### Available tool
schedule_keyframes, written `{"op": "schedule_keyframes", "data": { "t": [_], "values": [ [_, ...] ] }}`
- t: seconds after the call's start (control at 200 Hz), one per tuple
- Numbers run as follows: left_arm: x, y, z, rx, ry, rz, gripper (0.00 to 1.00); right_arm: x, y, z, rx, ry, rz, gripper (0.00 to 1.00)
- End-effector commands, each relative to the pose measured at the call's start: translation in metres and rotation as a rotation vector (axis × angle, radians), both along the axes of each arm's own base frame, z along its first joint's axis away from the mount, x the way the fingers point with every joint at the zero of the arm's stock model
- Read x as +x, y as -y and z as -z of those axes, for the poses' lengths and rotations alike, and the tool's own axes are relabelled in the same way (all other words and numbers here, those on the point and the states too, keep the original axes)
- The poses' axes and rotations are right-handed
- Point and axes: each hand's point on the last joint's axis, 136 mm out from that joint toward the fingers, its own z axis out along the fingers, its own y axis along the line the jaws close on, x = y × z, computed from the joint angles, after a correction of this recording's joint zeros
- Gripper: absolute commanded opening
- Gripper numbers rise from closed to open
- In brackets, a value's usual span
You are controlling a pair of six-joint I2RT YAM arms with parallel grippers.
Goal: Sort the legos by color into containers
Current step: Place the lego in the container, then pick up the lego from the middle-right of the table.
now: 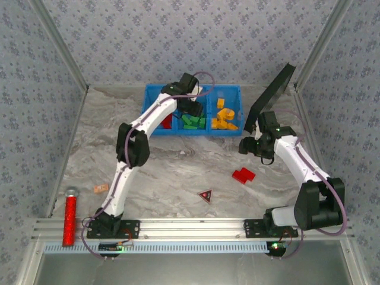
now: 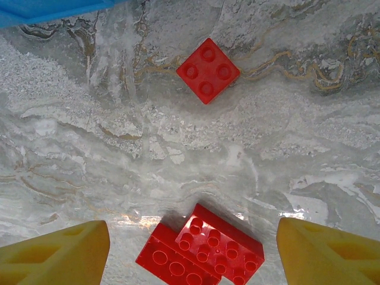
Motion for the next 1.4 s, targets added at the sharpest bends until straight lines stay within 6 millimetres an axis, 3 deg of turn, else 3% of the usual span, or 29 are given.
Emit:
{"op": "schedule_keyframes", "data": {
  "t": [0.0, 0.155, 0.28, 0.465, 0.495, 0.64, 0.825, 1.394],
  "values": [
    [-0.03, 0.027, -0.074, -0.025, 0.143, 0.118, 0.56, -0.002, 0.005, -0.019, -0.006, 0.015, 0.01, 0.76],
    [-0.077, 0.06, -0.078, 0.009, 0.129, 0.24, 0.56, -0.01, 0.02, -0.061, -0.023, 0.116, 0.07, 0.8],
    [-0.113, 0.085, -0.058, -0.02, 0.07, 0.329, 0.56, -0.016, 0.036, -0.087, -0.023, 0.197, 0.124, 0.84],
    [-0.15, 0.123, -0.03, -0.022, 0.038, 0.42, 0.57, -0.025, 0.05, -0.103, -0.046, 0.277, 0.165, 0.96],
    [-0.152, 0.129, -0.026, -0.025, 0.034, 0.425, 0.57, -0.026, 0.053, -0.106, -0.047, 0.297, 0.179, 1.0],
    [-0.157, 0.156, -0.013, -0.047, 0.026, 0.454, 0.59, -0.028, 0.059, -0.118, -0.021, 0.376, 0.218, 1.0],
    [-0.155, 0.189, -0.004, -0.083, 0.041, 0.481, 0.63, -0.032, 0.062, -0.114, -0.011, 0.361, 0.224, 1.0],
    [-0.163, 0.237, 0.06, -0.139, -0.008, 0.455, 0.66, -0.029, 0.064, -0.103, 0.044, 0.373, 0.241, 1.0]
  ]
}}
